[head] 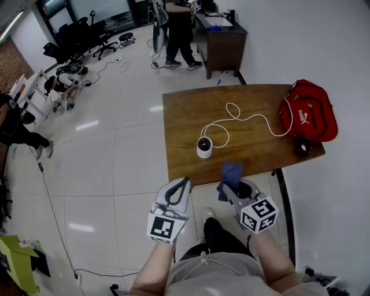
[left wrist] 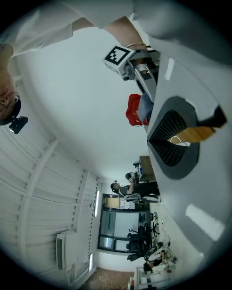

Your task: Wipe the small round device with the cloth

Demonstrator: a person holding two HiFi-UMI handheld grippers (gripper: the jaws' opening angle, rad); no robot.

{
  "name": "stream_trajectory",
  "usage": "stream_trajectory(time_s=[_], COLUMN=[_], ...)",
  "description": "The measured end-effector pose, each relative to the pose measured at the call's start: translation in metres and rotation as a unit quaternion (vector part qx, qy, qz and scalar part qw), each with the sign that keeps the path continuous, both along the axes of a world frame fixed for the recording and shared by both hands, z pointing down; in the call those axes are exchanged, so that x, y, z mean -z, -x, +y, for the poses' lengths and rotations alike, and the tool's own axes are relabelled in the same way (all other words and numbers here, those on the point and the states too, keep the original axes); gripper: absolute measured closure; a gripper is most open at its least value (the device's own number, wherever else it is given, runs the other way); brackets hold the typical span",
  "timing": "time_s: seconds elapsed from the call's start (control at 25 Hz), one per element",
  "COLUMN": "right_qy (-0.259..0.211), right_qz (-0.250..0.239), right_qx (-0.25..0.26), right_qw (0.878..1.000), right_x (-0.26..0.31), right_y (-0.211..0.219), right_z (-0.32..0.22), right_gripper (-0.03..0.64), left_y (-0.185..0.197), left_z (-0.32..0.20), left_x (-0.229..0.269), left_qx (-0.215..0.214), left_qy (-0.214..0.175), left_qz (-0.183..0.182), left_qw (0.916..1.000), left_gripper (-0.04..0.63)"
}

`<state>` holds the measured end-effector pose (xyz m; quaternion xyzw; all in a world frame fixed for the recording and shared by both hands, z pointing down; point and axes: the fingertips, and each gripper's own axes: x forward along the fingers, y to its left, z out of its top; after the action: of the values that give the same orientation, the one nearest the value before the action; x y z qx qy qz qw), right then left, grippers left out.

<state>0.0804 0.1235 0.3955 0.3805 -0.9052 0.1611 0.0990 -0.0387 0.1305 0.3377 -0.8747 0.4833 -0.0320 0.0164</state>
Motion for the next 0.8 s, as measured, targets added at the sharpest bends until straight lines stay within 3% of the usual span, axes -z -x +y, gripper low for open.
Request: stream_trajectory(time_s=[0.32,0.48,0.8], right_qy=[-0.021,-0.033,-0.049], right_qz=[0.012,0.014,0.029], right_qx=[0.012,0.014,0.028], right_qw=[1.000,0.999,0.998], right_x=[0.007,0.012,0.021], right_y=[0.000,-0.001,0.004], right_z=[0.045,0.051,0.063], right_gripper=[0.506,0.508,0.510], left_y=[0.006,0.004,0.000], left_z=[0.039,0.046,0.056], left_x=[0.007,0.004,0.005], left_qx=[0.023,0.008,-0.003], left_qy=[0.003,0.007,0.011], left_qz=[0.001,-0.015,-0.004], left_qw=[0.9997,0.9998,0.9999], left_gripper=[0.589,0.589,0.589])
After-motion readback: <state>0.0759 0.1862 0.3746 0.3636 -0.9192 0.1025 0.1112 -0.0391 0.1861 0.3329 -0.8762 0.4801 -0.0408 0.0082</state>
